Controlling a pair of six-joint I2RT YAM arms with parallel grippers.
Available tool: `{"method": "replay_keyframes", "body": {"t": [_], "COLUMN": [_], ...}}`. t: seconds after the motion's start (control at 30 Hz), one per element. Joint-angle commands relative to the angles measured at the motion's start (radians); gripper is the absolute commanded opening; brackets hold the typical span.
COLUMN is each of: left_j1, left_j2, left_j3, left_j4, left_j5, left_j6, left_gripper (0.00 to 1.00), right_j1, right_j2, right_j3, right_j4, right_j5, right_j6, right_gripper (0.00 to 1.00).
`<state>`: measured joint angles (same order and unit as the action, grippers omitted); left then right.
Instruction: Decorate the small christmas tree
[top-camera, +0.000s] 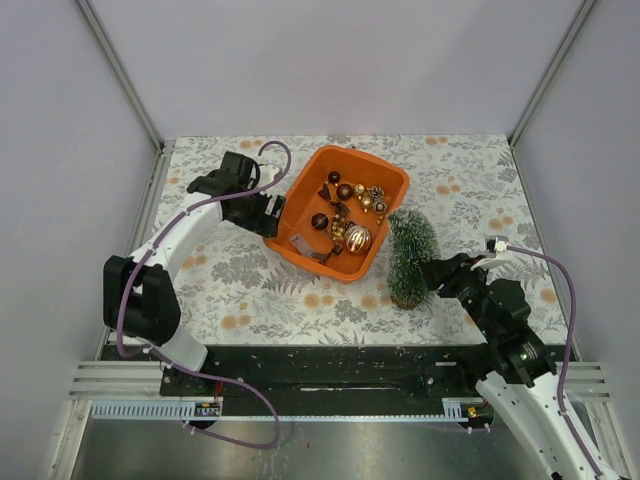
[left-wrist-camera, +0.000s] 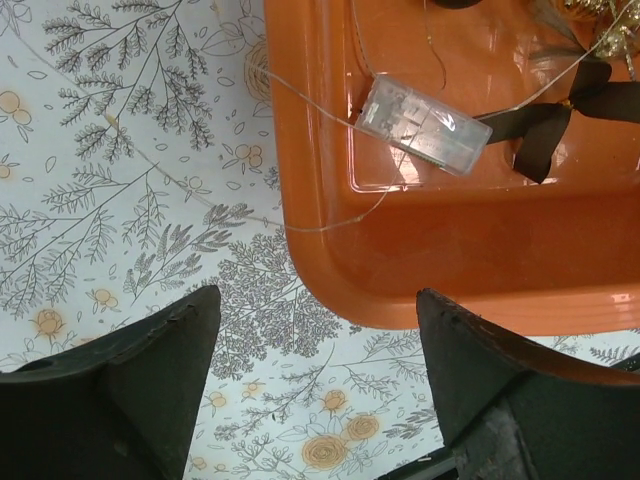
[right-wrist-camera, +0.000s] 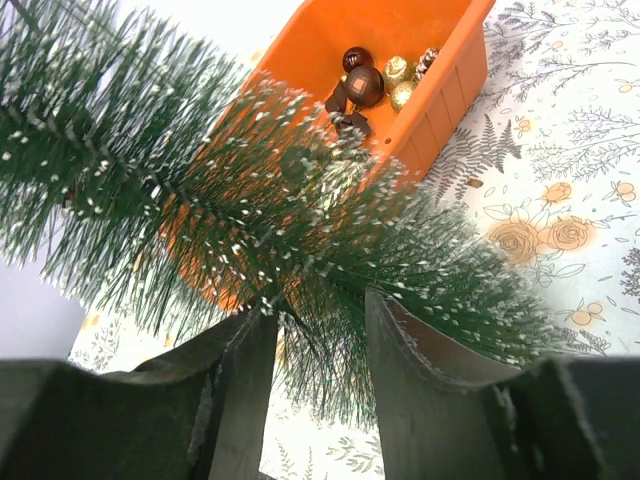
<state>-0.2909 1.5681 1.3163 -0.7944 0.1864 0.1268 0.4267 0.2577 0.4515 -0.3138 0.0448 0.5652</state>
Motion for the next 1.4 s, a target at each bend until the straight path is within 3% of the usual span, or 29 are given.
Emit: {"method": "replay_keyframes", "body": {"t": [0.0,0.17,0.27,0.63,0.97,1.37], "left_j1": [-0.008,-0.019,-0.022,-0.030,-0.025,0.048], "left_j2": [0.012,0.027,0.030,0.081,0.101,-0.023], "left_j3": [0.067,0.046,0.009,0.008,-0.052,-0.167], "left_j4": [0.052,0.060,0.081,0.093,0.152,0.189], "left_j5": [0.019,0.047,0.039,0.015,-0.061,-0.217], "left_j6": [-0.033,-0.019,-0.018,-0.023,-0.039,-0.113], "left_gripper": [0.81,0.60,0.59,0.51,0.14,0.09], "right_j1": [0.007,0.007,0.007,0.007,0.007,0.007], "right_j2": [-0.043,-0.074,-0.081,-0.139,-0.170,-0.060], "right_j3": [0.058,0.094,0.124,0.167,0.297,0.395], "right_j4": [-0.082,-0.137,-0.154,-0.203,-0.326,-0.487], "right_j5": [-0.019,-0.031,-0.042,-0.108,-0.069,0.113], "right_j6": [-0.019,-0.013,-0.007,0.048,0.093,0.128], "right_gripper": [0.50,0.54,0.58,0.61,0.58,0.56]}}
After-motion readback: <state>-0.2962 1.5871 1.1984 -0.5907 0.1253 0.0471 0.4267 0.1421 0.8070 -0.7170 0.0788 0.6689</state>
